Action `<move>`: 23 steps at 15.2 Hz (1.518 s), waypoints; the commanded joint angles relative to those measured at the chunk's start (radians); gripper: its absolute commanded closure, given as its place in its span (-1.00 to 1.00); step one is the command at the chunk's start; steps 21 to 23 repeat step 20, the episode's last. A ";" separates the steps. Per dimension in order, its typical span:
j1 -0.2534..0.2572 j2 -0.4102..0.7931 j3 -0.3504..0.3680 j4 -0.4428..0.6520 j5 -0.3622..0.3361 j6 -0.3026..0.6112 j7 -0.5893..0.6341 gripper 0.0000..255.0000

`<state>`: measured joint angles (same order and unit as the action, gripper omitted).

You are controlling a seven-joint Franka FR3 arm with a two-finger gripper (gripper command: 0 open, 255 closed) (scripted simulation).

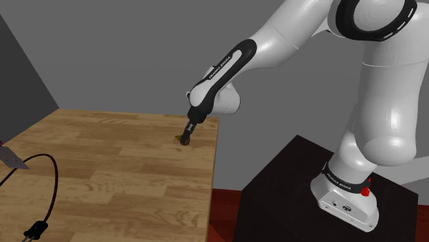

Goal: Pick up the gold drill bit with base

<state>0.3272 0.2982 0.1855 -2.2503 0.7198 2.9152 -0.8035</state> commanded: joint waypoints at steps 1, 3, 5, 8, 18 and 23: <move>0.000 0.000 0.000 0.000 0.000 0.000 0.000 1.00; 0.001 0.001 0.000 0.001 0.000 0.000 0.001 1.00; 0.011 -0.023 -0.015 -0.003 -0.025 -0.020 0.028 1.00; 0.024 -0.059 -0.035 -0.007 -0.061 -0.052 0.068 1.00; 0.047 -0.165 -0.080 -0.001 -0.174 -0.159 0.187 1.00; 0.047 -0.167 -0.081 -0.001 -0.176 -0.161 0.189 1.00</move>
